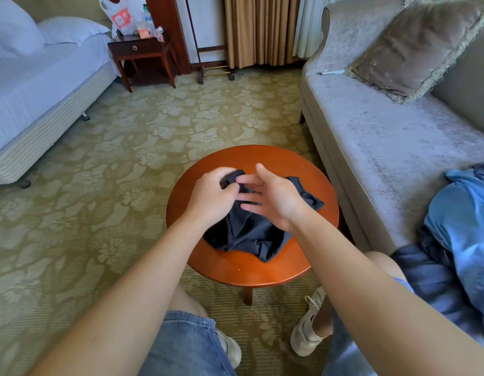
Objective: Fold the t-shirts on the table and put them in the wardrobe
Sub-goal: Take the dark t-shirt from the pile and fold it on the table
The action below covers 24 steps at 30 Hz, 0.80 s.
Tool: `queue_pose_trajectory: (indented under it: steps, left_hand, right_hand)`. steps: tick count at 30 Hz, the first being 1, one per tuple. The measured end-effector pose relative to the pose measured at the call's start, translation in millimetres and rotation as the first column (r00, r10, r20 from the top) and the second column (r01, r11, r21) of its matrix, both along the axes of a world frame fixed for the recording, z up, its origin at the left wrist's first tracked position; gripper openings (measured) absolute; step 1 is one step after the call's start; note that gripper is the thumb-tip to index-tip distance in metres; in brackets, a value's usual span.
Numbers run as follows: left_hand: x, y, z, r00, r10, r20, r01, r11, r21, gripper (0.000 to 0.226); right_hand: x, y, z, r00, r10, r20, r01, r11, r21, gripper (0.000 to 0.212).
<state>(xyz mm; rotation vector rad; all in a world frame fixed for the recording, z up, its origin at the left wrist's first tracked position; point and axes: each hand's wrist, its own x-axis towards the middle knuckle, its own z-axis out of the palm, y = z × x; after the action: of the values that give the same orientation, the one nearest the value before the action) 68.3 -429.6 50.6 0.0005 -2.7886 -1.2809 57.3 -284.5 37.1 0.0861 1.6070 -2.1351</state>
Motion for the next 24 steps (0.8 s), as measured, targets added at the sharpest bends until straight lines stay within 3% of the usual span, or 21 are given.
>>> queue_pose_trajectory:
  steps: [3,8,10,13,14,17,19,21,24]
  left_hand:
    - [-4,-11,0,0.989,-0.034,0.141,0.015,0.991,0.134,0.044]
    - [-7,-27,-4,0.956,-0.176,0.234,0.127,0.969,0.211,0.054]
    - [-5,-25,-2,0.955,-0.203,0.218,0.171,0.973,0.157,0.055]
    - [-4,-17,0,0.983,-0.159,0.089,0.167,0.981,-0.096,0.069]
    - [-5,-17,0,0.99,-0.139,0.024,0.141,0.973,-0.18,0.064]
    - [-9,-18,6,0.984,-0.145,-0.1,0.111,0.952,-0.287,0.024]
    - [-12,-17,12,0.987,-0.13,-0.091,0.096,0.945,-0.313,0.028]
    - [-15,-14,18,0.999,-0.03,-0.023,0.024,0.969,-0.247,0.041]
    - [-19,-6,30,0.984,0.026,0.174,-0.064,0.974,0.217,0.012]
  right_hand:
    - [3,-2,-1,0.996,-0.069,-0.064,0.071,0.996,0.045,0.026]
    - [3,-6,1,0.987,-0.127,-0.095,0.133,0.989,0.062,0.024]
    - [2,-6,4,0.988,-0.121,-0.096,0.126,0.991,0.047,0.022]
    - [2,-8,9,0.986,-0.114,-0.125,0.12,0.992,0.041,0.025]
    - [3,-8,10,0.985,-0.112,-0.132,0.119,0.992,0.046,0.027]
    - [3,-8,13,0.983,-0.126,-0.135,0.137,0.988,0.069,0.026]
    - [2,-6,14,0.981,-0.136,-0.139,0.146,0.987,0.062,0.026]
    - [3,-7,14,0.976,-0.143,-0.163,0.156,0.985,0.07,0.025]
    - [9,-13,13,0.945,-0.158,-0.285,0.211,0.963,0.166,0.013]
